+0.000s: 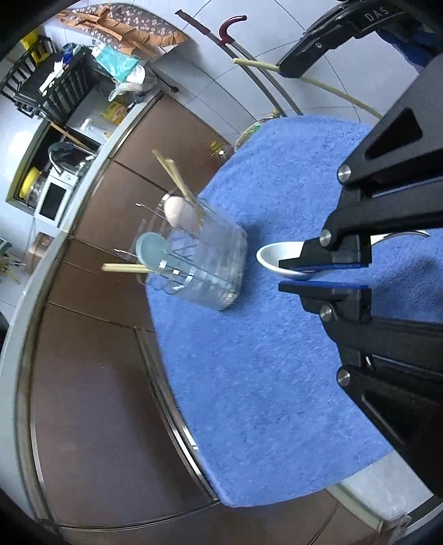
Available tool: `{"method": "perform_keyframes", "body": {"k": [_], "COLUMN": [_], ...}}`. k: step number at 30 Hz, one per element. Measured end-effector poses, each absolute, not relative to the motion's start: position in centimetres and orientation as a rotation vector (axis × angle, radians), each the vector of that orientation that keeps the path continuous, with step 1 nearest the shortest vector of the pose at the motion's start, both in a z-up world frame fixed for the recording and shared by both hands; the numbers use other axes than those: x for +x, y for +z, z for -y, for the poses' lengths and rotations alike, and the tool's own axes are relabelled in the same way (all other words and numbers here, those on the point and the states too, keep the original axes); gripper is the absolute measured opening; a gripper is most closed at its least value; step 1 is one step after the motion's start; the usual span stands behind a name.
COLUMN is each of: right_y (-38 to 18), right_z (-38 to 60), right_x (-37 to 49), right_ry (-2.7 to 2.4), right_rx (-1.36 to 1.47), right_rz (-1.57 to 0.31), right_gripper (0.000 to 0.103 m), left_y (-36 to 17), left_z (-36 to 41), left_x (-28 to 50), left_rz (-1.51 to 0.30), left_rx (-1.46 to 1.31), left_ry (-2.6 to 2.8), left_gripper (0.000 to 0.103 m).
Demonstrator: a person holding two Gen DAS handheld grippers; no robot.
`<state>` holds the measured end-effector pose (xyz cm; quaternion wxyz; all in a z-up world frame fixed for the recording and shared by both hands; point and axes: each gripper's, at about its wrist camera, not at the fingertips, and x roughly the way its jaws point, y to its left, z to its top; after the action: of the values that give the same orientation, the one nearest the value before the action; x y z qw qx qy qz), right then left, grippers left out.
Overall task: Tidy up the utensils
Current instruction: 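Lift the spoon and chopstick and carry both above the clear holder, then lower the spoon and chopstick into the holder and open both tools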
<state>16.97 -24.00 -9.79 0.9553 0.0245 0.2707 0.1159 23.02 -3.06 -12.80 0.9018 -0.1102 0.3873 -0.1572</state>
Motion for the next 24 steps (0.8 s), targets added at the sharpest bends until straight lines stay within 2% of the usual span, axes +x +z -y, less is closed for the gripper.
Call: {"method": "perform_keyframes", "body": {"k": [8, 16, 24], "right_y": [-6.1, -0.9, 0.3], "right_z": [24.3, 24.3, 24.3], "right_x": [18.5, 23.7, 31.3], "right_ry": [0.279, 0.313, 0.288], "right_rx": [0.085, 0.120, 0.136], "right_rz": [-0.433, -0.254, -0.159], "right_gripper": [0.006, 0.006, 0.006], "left_y": [-7.6, -1.4, -1.1], "left_z": [3.5, 4.7, 6.8], "left_x": [23.6, 28.7, 35.3], "left_rz": [-0.656, -0.462, -0.374], "left_rx": [-0.222, -0.186, -0.141], "left_ry": [-0.360, -0.310, -0.213], "left_gripper": [0.004, 0.004, 0.004]}}
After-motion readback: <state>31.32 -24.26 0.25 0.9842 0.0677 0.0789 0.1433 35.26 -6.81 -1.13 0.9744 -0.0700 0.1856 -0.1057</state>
